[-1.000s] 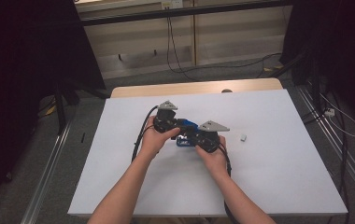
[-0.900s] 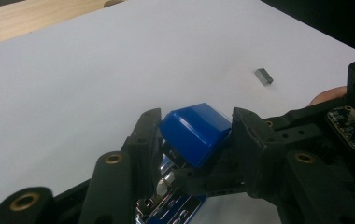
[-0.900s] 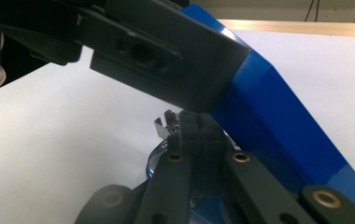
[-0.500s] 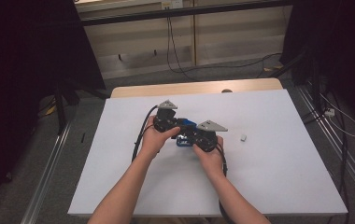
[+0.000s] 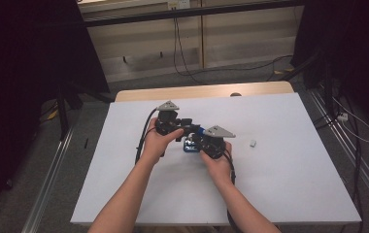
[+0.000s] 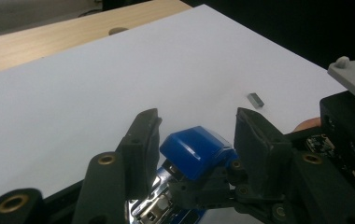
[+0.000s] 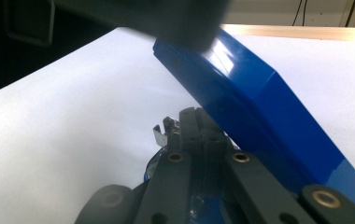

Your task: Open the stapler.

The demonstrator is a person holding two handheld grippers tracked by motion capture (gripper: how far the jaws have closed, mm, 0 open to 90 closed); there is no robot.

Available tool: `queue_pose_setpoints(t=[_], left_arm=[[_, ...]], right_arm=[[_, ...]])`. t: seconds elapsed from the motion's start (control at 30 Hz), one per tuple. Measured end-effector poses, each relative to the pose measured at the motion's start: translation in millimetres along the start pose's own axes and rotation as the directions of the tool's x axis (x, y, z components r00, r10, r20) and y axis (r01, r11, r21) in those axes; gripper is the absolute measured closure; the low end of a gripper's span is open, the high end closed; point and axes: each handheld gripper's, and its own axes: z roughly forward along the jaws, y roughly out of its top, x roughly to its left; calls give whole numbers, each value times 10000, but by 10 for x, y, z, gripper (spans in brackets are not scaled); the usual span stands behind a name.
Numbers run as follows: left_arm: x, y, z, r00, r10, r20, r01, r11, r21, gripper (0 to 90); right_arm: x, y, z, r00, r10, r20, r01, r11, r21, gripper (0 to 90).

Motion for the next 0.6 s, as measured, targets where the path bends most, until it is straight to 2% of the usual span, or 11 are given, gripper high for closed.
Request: queue_pose_setpoints(t=[0.17, 0.23, 0.33, 0.47, 0.57, 0.6], left_arm=[[42, 27, -123, 9992, 22, -412, -41, 9988, -480, 566], [77, 11, -144, 9986, -8, -530, -18, 9988, -486, 598], [101, -49, -117, 9974, 201, -697, -202, 9998, -1, 696], [138, -175, -45, 9955, 158, -932, -109, 9985, 532, 821], [153, -269, 10, 9911, 250, -1306, -135, 9960, 887, 861], [153, -292, 26, 9917, 162, -1273, -48, 9960, 894, 865]], right_arm=[[-6, 7, -11, 9999, 9, 110, -8, 9999, -122, 900], [-2, 11, -17, 9999, 6, 138, -5, 9999, -127, 900], [3, 16, -24, 9999, -38, 127, 40, 9999, -125, 900], [6, 21, -35, 9998, -103, 142, 104, 9999, -111, 900], [-1, 21, -50, 9998, -153, 162, 155, 9998, -149, 900], [-4, 22, -52, 9998, -171, 124, 173, 9998, -130, 900]])
